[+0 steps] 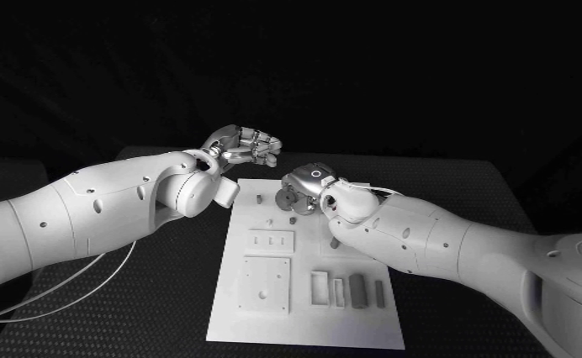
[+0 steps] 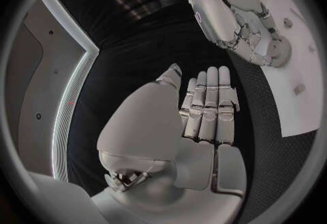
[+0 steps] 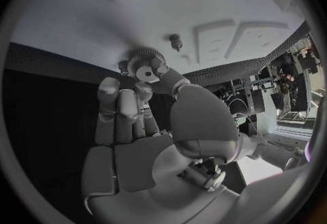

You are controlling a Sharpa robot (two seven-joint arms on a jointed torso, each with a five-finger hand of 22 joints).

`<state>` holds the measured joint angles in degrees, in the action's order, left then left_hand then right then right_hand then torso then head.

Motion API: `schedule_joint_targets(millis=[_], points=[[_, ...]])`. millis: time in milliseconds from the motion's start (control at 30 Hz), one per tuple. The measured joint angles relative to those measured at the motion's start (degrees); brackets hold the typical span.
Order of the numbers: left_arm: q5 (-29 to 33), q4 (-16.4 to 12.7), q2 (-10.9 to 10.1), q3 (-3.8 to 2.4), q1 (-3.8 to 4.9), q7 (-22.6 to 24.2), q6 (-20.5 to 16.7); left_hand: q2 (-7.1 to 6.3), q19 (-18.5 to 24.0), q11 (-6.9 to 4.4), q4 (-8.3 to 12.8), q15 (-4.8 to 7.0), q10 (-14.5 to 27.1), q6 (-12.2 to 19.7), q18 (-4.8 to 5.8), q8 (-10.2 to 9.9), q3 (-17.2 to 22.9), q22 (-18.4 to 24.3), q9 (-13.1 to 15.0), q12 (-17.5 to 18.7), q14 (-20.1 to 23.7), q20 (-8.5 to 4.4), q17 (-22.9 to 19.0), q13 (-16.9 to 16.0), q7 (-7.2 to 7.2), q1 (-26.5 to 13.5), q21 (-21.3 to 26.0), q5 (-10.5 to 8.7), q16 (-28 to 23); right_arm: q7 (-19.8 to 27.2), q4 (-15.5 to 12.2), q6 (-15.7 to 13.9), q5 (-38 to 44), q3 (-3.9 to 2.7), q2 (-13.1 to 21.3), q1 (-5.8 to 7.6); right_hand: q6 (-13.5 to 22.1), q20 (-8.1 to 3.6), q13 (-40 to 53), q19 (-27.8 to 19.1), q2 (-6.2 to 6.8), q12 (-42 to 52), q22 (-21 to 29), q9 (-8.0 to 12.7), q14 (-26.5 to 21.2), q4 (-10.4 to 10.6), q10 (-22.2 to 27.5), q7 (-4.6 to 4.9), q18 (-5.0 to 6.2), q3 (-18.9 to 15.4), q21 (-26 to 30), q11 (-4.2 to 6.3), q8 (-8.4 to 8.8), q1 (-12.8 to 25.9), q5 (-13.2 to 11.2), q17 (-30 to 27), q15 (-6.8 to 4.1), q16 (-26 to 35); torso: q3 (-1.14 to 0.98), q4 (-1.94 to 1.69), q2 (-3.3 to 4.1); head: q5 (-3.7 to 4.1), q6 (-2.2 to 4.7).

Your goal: Assemble the parts on the task board

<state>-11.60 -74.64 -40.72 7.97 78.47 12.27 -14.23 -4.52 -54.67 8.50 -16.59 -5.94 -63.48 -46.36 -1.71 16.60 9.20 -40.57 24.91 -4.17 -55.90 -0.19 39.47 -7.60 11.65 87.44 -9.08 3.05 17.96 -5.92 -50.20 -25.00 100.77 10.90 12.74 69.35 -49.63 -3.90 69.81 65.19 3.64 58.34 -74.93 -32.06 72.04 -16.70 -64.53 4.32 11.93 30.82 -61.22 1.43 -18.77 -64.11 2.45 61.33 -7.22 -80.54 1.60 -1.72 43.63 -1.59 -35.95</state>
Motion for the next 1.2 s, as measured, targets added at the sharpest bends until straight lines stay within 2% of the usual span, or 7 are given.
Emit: schedule_joint_targets(millis=[200, 567, 667, 733, 867, 1167, 1200], points=[[0.00, 0.01, 0.29, 0.00, 0.00, 0.00, 0.00, 0.00, 0.00, 0.00, 0.00, 0.00, 0.00, 0.00, 0.00, 0.00, 0.00, 0.00, 0.00, 0.00, 0.00, 0.00, 0.00, 0.00, 0.00, 0.00, 0.00, 0.00, 0.00, 0.05, 0.56, -0.01, 0.01, 0.01, -0.53, -0.16, -0.01, 0.01, -0.18, 0.00, -0.01, 0.00, 0.00, -0.08, 0.00, -0.05, -0.11, -0.01, 0.00, -0.01, 0.00, -0.11, 0.17, -0.01, 0.12, -0.41, 0.00, 0.00, 0.01, 0.05, 0.01, -0.05, 0.10], [0.00, 0.09, 0.29, 0.00, 0.00, -0.03, 0.00, 0.00, 0.00, 0.00, 0.00, 0.00, 0.00, 0.00, 0.00, 0.00, 0.00, -0.04, 0.00, 0.00, 0.00, 0.00, 0.06, 0.00, 0.00, 0.00, 0.00, 0.00, 0.00, 0.39, 1.40, 0.01, -0.51, 0.07, -1.08, -0.26, -0.87, 0.03, -0.48, 0.00, 0.21, -0.17, 0.00, 1.04, -1.07, -0.06, 0.14, -0.52, 0.00, 0.27, 0.23, -1.56, 3.51, -0.40, 0.12, -1.89, 1.33, 0.27, 0.01, 0.08, -0.01, -0.15, 0.08], [0.00, 0.09, 0.31, 0.00, 0.00, -0.03, 0.00, 0.00, 0.00, 0.00, 0.00, 0.00, 0.00, 0.00, 0.00, 0.00, 0.00, -0.04, 0.00, 0.00, 0.00, 0.00, 0.06, 0.00, 0.00, 0.00, 0.00, 0.00, 0.00, 0.49, 1.44, 0.12, -0.81, 0.09, -1.11, -0.26, 0.19, 0.06, -0.57, -0.03, 0.49, -0.22, 0.00, 1.48, -1.48, -0.05, 0.45, 0.55, 0.00, 0.29, 0.23, -1.86, 4.39, -0.70, 0.12, -2.37, 1.86, 0.55, 0.00, 0.08, -0.01, -0.16, 0.08], [0.00, 0.10, 0.31, 0.00, 0.00, -0.03, 0.00, 0.00, 0.00, 0.00, 0.00, 0.00, 0.00, 0.00, 0.00, 0.00, 0.00, -0.04, 0.00, 0.00, 0.00, 0.00, 0.05, 0.00, 0.00, 0.00, 0.00, 0.00, 0.00, 0.49, 1.62, 0.17, -1.03, 0.09, -1.15, -0.26, 1.14, 0.15, -0.67, -0.12, -0.09, -0.22, 0.00, 1.92, -1.83, 0.10, 0.67, 1.50, 0.00, 0.44, 0.46, -2.09, 5.39, -1.28, 0.23, -2.71, 2.21, 0.55, 0.01, 0.09, -0.02, -0.18, 0.08], [0.00, 0.13, 0.31, 0.00, 0.00, -0.03, 0.00, 0.00, 0.00, 0.00, 0.00, 0.00, 0.00, 0.00, 0.00, 0.00, 0.00, -0.04, 0.00, 0.00, 0.00, 0.00, 0.05, 0.00, 0.00, 0.00, 0.00, 0.00, 0.00, 0.38, 1.71, 0.26, -1.33, 0.09, -1.11, -0.25, 2.42, 0.27, -0.77, -0.21, 0.36, -0.22, 0.00, 2.40, -1.86, 0.11, 1.20, 2.78, -0.07, 0.44, 0.46, -2.61, 6.51, -1.32, 0.23, -2.88, 2.24, 0.55, 0.00, 0.11, -0.02, -0.20, 0.08], [0.00, 0.13, 0.20, 0.00, 0.00, -0.04, 0.00, 0.00, 0.00, 0.00, 0.00, 0.00, 0.00, 0.00, 0.00, 0.00, 0.00, -0.03, 0.00, 0.00, 0.00, 0.00, 0.10, 0.00, 0.00, 0.00, 0.23, 0.00, 0.00, 0.26, 1.71, 1.06, -2.16, 0.06, -0.49, -0.21, 2.61, 0.34, -0.84, -0.14, 0.51, -0.23, 0.00, 2.39, -1.85, 0.01, 1.39, 2.97, -0.08, 0.34, 0.46, -2.80, 6.58, -1.44, 0.27, -2.89, 2.24, 0.55, -0.03, 0.12, -0.03, -0.22, 0.04], [0.00, 0.13, 0.16, 0.00, 0.00, -0.04, 0.00, 0.00, 0.00, 0.00, 0.00, 0.00, 0.00, 0.00, 0.00, 0.00, 0.00, -0.05, 0.00, 0.00, 0.00, 0.00, 0.10, 0.00, 0.00, 0.00, 0.23, 0.00, 0.00, 0.26, 1.72, 1.21, -2.28, 0.06, -0.37, -0.21, 2.61, 0.32, -0.85, -0.16, -0.03, -0.23, 0.00, 2.35, -1.85, 0.02, 1.39, 2.97, -0.09, 0.34, 0.46, -2.80, 6.58, -1.73, 0.27, -2.92, 2.24, 0.55, -0.03, 0.12, -0.03, -0.22, 0.02]])
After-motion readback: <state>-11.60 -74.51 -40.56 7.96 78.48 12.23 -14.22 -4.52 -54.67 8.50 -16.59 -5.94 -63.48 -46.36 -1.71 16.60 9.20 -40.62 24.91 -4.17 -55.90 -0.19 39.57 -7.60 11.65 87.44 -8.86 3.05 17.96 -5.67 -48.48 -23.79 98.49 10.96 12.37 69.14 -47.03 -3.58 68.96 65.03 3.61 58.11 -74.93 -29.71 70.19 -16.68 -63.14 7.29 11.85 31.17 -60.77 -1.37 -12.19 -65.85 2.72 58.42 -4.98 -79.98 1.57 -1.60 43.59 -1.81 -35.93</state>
